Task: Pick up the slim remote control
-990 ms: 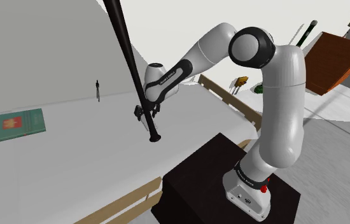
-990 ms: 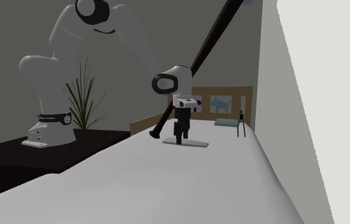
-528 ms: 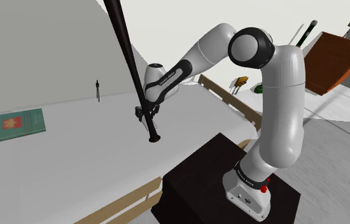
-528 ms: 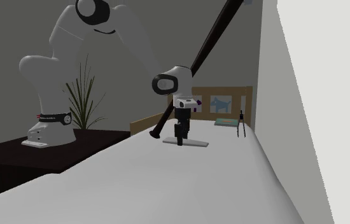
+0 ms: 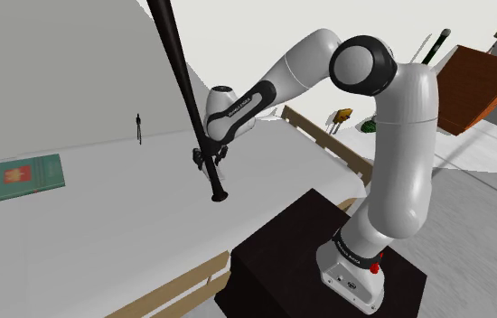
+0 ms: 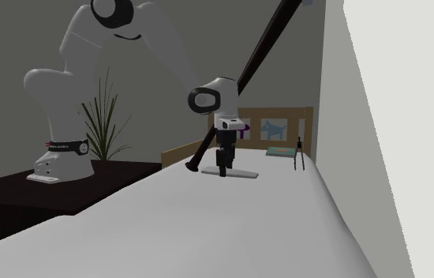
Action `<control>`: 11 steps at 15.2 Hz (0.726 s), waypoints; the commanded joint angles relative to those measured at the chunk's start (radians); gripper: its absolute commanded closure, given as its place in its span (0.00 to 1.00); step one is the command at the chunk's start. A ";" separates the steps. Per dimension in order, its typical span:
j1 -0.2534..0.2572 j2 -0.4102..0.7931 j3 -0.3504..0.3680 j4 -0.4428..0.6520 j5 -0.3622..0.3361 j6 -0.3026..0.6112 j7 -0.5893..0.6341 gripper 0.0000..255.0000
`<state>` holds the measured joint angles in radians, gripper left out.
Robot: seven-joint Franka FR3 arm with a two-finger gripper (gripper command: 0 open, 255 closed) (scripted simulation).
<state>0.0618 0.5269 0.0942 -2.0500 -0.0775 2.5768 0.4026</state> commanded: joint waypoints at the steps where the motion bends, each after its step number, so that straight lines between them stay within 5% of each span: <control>1: -0.001 -0.019 0.003 0.001 0.003 -0.020 -0.001 1.00; 11: -0.010 -0.126 0.015 -0.003 0.020 -0.122 -0.012 1.00</control>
<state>0.0515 0.4124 0.1067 -2.0522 -0.0597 2.4646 0.3909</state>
